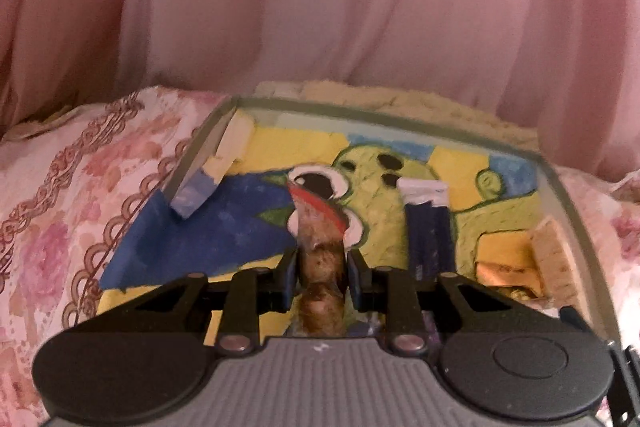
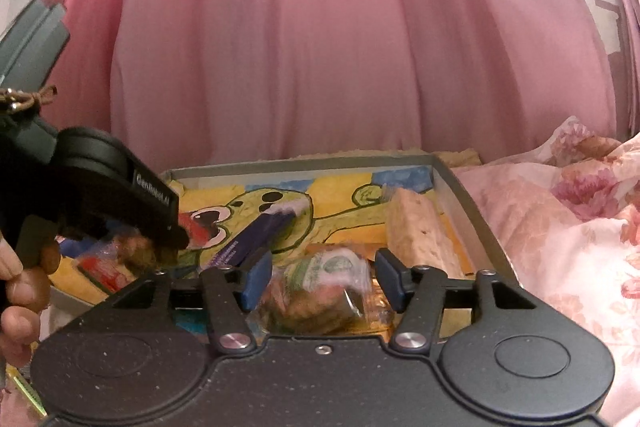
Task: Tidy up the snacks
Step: 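Lower the pastry and quail-egg bag into the grey tray and open both grippers, then withdraw both grippers from the tray back over the remaining snacks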
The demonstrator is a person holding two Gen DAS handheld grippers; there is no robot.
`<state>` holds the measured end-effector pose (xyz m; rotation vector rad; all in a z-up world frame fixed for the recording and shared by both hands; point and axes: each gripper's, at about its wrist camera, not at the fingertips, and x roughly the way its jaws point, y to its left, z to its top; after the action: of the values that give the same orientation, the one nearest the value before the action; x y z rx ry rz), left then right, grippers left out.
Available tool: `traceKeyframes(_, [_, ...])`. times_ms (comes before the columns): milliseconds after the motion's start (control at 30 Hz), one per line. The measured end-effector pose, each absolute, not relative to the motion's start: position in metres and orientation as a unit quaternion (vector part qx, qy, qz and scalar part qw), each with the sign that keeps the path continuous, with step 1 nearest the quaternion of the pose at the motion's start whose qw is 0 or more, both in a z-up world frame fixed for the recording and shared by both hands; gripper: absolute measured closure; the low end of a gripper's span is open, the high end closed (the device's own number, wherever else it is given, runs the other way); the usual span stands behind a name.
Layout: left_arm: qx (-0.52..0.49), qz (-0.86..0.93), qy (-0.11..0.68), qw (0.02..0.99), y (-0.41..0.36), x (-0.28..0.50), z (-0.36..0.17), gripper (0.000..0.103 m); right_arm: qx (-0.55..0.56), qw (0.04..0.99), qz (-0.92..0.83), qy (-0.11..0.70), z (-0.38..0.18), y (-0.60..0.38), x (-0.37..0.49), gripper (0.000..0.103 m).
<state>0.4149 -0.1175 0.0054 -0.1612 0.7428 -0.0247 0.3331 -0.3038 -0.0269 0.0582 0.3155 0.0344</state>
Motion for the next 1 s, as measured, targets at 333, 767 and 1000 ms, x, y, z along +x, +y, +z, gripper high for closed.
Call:
traceKeyframes(333, [-0.089,0.003,0.339,0.937,-0.101,0.389,0.022,0.018,0.014,0.992,0.008,0.123,-0.009,-0.296,0.308,0.014])
traceKeyframes(767, [-0.078,-0.025,0.239,0.968,-0.084,0.289,0.061,0.001,0.024,0.996,-0.027,0.076,0.032,-0.295,0.212,0.001])
traceKeyframes(1000, [-0.072,-0.033,0.219,0.973,-0.071,0.228,0.056,0.001,0.033,0.995,-0.041,0.082,0.034,-0.290,0.161,0.001])
